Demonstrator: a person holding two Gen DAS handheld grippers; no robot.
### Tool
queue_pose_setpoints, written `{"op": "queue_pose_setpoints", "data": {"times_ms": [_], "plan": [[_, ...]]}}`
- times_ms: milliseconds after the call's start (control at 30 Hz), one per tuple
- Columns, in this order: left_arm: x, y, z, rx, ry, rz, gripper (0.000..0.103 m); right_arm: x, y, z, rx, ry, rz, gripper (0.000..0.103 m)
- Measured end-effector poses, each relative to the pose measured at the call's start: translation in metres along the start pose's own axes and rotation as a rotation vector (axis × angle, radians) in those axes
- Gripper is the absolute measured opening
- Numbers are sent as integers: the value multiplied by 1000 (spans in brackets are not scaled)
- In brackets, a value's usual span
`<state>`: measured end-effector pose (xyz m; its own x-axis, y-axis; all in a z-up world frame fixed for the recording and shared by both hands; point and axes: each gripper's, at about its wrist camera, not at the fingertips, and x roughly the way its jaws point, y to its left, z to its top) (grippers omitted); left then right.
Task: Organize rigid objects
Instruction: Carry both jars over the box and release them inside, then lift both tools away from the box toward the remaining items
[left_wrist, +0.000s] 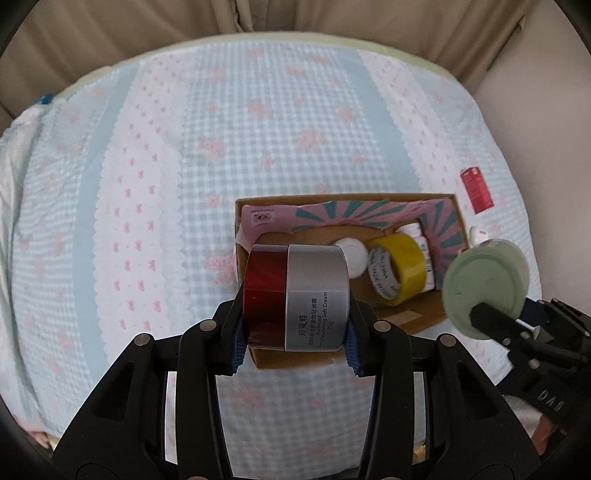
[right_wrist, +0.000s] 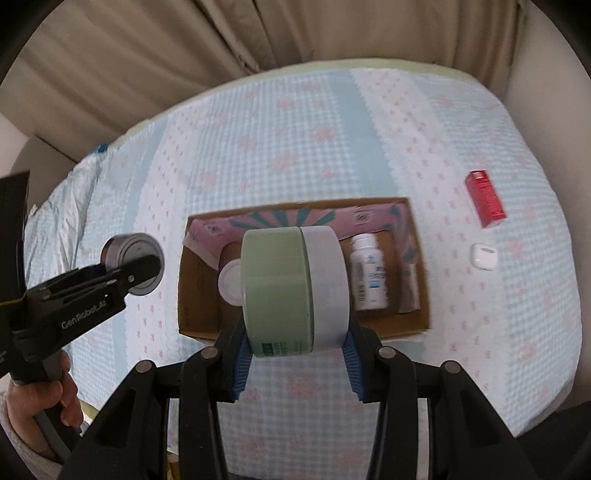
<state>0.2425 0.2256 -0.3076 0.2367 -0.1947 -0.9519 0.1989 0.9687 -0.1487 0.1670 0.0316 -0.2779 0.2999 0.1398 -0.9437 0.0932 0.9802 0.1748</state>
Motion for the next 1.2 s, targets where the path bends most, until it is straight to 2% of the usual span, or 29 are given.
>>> {"op": "queue_pose_setpoints", "data": {"times_ms": [333,467,600,667,700,733,767,833,933,1200], "plan": [[69,6,31,92,113,26,38,87,17,13,-30,117,15,40],[90,4,40,113,152,37,38,105,19,14,-49,150,7,40],[100,1,44,109,179,-1,39,117,18,12,-60,175,-1,40],[102,1,47,105,189,-26,50,120,19,12,-96,168,2,40],[101,1,49,101,185,-42,86,120,20,12,-120,153,12,42],[97,0,52,101,173,-57,102,120,23,12,-140,147,9,54],[96,-1,53,107,162,-62,103,121,24,12,-170,140,-7,76],[93,-3,56,125,153,-55,103,120,24,10,-212,132,-15,100],[91,-4,58,138,147,-38,103,119,19,8,-204,140,16,101],[71,-3,52,121,130,-32,103,105,13,9,-201,112,11,101]]}}
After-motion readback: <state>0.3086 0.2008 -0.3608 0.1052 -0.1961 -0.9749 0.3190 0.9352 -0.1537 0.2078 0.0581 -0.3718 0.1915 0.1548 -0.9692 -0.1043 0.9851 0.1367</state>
